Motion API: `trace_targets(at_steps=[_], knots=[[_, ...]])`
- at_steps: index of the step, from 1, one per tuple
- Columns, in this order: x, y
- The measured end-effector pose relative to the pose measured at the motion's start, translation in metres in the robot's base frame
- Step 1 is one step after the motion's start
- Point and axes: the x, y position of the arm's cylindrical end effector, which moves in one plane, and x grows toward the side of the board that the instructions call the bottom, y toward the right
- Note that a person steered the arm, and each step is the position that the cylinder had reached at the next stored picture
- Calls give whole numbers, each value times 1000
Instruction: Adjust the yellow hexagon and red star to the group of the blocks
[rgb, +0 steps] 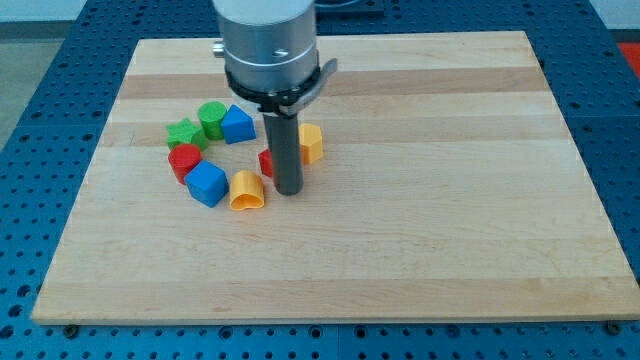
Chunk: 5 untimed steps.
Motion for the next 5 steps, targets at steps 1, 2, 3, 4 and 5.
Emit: trace_targets(at_steps=[1, 2, 3, 4, 5], knots=[[9, 30], [2, 40], [-13, 40], [-24, 40], [-38, 28]])
